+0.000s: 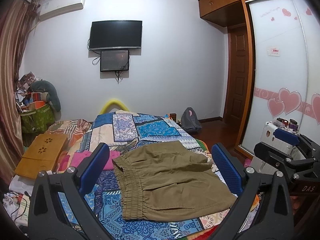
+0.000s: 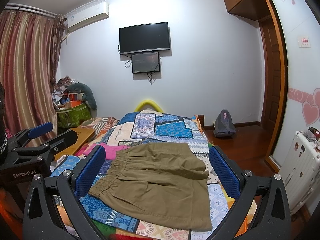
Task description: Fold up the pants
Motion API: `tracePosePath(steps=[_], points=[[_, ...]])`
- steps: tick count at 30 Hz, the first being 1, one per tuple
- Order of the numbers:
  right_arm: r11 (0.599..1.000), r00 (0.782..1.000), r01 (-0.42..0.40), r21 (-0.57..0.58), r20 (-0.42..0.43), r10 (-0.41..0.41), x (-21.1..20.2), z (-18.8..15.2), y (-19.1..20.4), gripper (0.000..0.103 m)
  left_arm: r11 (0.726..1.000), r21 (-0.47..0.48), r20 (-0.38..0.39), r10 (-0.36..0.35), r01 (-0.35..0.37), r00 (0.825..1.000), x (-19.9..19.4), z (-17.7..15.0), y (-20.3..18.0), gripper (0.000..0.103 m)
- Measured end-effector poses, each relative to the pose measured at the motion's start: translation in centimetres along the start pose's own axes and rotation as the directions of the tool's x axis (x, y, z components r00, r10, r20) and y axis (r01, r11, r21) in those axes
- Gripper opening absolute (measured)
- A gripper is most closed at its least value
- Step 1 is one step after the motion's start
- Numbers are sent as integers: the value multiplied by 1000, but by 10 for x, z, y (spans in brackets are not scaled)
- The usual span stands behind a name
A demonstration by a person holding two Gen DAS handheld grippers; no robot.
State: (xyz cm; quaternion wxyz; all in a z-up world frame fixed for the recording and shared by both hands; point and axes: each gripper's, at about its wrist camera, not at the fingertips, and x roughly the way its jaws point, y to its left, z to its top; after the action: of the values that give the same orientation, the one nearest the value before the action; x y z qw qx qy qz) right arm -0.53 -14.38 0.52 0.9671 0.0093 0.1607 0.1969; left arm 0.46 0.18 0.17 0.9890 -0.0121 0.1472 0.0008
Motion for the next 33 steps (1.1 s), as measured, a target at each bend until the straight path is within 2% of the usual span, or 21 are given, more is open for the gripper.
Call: tracePosePath(steps=[10, 14, 19, 20, 24, 26, 28, 33], points=[[999, 998, 43, 0, -35, -43, 26, -3, -14, 103, 1000, 1, -19, 27, -27, 999, 35, 1, 11, 103], [996, 995, 82, -15, -48, -83, 44, -5, -27, 103, 999, 9, -19, 38, -38, 999, 62, 6, 26, 103], [993, 990, 113, -39, -77, -116, 71, -4, -45, 103, 997, 4, -79, 76, -76, 994, 107, 13, 55, 103], [993, 990, 112, -36, -85, -115, 76, -4, -49, 103, 996, 1, -109, 88, -89, 990, 117, 13, 61, 103], [993, 984, 121, -9, -127, -121, 101, 0, -68, 103, 991, -6, -143, 131, -133, 981, 160, 13, 87, 103], [992, 979, 129, 11, -160, -125, 115, 2, -78, 103, 987, -4, -189, 157, -161, 969, 181, 7, 96, 103], [985, 970, 171, 22, -179, -165, 126, 1, -87, 103, 986, -13, -222, 160, -167, 962, 202, 0, 107, 103], [985, 958, 174, 3, -234, -168, 159, -4, -102, 103, 983, 16, -316, 176, -181, 932, 259, -22, 130, 103]])
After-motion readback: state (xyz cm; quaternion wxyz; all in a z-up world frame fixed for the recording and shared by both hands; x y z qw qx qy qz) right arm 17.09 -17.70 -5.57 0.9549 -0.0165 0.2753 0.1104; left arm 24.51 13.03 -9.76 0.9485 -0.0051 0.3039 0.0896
